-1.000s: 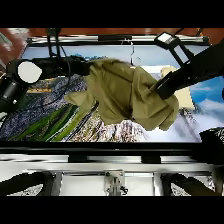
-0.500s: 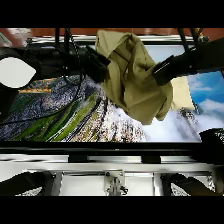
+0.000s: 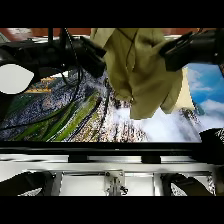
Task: Fold the shirts.
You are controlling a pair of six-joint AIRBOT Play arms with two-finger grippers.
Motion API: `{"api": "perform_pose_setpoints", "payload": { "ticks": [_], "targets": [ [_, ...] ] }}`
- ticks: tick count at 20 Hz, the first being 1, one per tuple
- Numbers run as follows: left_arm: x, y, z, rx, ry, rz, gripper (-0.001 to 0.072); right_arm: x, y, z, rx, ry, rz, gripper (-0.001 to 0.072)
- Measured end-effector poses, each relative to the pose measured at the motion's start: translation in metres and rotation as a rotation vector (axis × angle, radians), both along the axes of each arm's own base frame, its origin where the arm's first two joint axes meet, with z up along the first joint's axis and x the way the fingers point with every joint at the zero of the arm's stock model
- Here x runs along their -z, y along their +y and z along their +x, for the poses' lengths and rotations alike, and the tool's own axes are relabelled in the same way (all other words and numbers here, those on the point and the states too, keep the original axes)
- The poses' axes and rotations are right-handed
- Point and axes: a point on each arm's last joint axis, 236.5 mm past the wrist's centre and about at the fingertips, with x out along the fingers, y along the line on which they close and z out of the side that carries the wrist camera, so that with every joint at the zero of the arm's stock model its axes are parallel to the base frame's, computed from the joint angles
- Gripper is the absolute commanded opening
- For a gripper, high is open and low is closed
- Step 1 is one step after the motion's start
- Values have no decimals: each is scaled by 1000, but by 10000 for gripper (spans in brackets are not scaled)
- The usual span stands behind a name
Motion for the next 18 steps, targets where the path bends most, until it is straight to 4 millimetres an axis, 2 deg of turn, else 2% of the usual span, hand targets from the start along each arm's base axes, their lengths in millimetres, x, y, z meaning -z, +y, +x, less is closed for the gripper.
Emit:
{"api": "perform_pose_setpoints", "payload": {
  "ticks": [1,2,3,5,7,10,12,14,18],
  "targets": [
    [-15,-4,2,1,-49,-40,123,-14,1,-1,7,-44,30,63],
    [-28,-6,3,2,-93,-78,256,-30,0,-2,19,-93,64,63],
    [-39,-8,3,2,-128,-112,333,-46,-1,-4,32,-140,95,63],
    [-52,-8,5,-1,-170,-147,333,-71,-5,-10,52,-211,147,63],
    [-55,-8,5,-2,-180,-155,333,-87,-9,-14,71,-258,180,63],
    [-51,-7,6,-4,-170,-143,333,-99,-21,-14,123,-300,190,63],
    [-44,-6,6,-6,-147,-122,332,-103,-35,-9,188,-320,181,63],
    [-34,-2,8,-13,-120,-91,332,-104,-58,-1,290,-335,168,63],
    [-14,10,14,-38,-59,-30,332,-106,-125,10,568,-373,93,63]
  ]
}}
